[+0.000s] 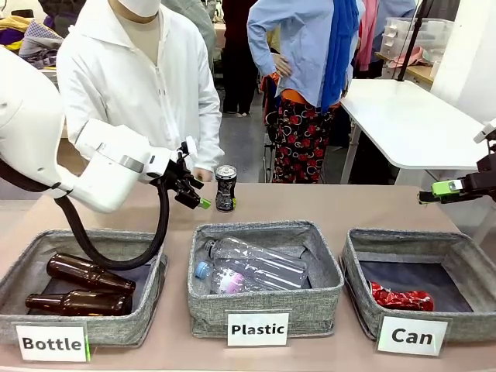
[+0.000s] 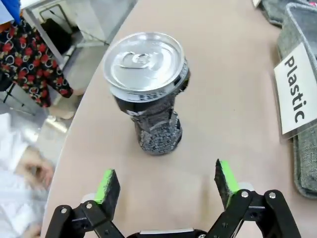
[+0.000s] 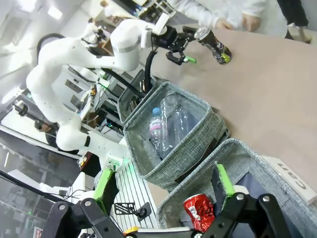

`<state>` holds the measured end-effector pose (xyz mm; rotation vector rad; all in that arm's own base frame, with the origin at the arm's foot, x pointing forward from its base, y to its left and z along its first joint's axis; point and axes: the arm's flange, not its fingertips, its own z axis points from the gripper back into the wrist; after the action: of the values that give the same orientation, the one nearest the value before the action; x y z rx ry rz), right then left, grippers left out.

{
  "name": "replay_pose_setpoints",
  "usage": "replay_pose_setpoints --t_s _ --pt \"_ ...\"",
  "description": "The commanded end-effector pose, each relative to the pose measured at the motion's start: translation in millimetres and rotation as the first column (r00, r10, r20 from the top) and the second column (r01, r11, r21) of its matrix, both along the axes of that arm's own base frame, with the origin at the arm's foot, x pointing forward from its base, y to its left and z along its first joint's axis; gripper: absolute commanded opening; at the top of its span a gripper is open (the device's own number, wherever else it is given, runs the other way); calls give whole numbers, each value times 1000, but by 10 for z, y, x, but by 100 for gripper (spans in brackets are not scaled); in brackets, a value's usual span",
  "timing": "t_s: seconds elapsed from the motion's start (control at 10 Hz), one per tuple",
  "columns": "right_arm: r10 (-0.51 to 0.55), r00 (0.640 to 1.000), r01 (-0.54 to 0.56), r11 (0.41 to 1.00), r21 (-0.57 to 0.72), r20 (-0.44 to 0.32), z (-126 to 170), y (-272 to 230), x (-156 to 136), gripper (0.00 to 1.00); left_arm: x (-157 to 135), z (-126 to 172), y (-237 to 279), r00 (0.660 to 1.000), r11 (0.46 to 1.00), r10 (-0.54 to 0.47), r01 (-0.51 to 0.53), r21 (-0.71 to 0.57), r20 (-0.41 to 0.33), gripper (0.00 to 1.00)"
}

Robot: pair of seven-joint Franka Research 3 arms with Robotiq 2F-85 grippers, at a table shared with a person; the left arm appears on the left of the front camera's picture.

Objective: Sort the can waste into the basket.
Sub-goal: Pick up the can waste from the table and place it in the right Fabric basket.

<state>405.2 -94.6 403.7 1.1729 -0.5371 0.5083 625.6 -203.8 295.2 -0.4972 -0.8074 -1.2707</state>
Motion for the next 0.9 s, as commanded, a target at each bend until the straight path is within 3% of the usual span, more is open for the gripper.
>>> replay_pose_setpoints --t_s 0.0,0.4,0.8 --pt "0 1000 0 1000 11 15 22 -2 11 100 102 25 -28 999 999 -25 24 -34 -43 100" --pt "0 1000 0 1000 11 15 22 -2 11 100 393 6 -181 992 981 -99 84 -177 -78 100" --pt "0 1000 0 1000 11 15 22 -2 11 100 452 -127 -287 989 974 -127 110 -198 -79 100"
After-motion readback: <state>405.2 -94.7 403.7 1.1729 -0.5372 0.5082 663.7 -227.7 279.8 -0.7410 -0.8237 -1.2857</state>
